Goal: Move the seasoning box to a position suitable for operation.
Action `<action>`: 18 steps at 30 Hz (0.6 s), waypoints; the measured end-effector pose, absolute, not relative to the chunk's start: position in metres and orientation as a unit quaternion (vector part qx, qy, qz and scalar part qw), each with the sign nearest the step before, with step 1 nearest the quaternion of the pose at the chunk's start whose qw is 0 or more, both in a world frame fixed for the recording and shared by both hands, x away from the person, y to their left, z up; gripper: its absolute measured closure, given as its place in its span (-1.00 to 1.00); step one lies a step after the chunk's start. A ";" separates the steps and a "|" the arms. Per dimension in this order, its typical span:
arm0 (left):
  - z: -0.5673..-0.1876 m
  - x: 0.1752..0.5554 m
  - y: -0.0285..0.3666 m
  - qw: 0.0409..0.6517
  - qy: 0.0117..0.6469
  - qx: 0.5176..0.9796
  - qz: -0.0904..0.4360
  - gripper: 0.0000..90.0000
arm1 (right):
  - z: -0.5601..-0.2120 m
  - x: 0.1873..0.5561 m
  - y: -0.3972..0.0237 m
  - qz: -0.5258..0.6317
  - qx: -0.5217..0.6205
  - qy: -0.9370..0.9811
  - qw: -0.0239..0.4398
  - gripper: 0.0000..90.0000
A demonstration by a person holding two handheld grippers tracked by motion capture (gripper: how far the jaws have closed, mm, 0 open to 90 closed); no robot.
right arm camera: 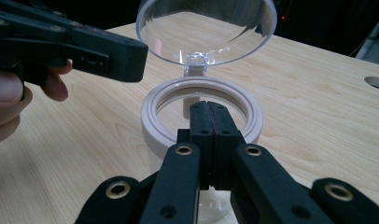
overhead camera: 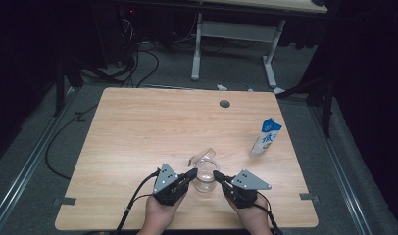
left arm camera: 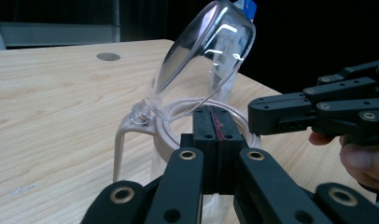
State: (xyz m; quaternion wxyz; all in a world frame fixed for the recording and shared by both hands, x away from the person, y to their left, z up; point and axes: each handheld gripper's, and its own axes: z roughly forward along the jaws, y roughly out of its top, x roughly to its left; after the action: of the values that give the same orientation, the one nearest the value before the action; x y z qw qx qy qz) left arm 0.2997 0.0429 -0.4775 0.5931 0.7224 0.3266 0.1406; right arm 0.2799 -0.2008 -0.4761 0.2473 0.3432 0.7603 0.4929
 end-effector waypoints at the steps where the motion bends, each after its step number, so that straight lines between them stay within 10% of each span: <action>1: -0.477 0.301 0.043 0.594 0.329 0.721 0.142 1.00 | -0.476 0.280 -0.201 0.493 0.343 0.760 0.248 1.00; 18: -0.475 0.307 0.051 0.592 0.344 0.712 0.157 1.00 | -0.476 0.280 -0.201 0.493 0.341 0.761 0.248 0.99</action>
State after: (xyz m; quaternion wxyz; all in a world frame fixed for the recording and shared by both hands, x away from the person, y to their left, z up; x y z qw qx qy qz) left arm 0.3074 0.0511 -0.4755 0.5920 0.7116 0.3442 0.1571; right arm 0.2798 -0.2009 -0.4764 0.2482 0.3412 0.7606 0.4935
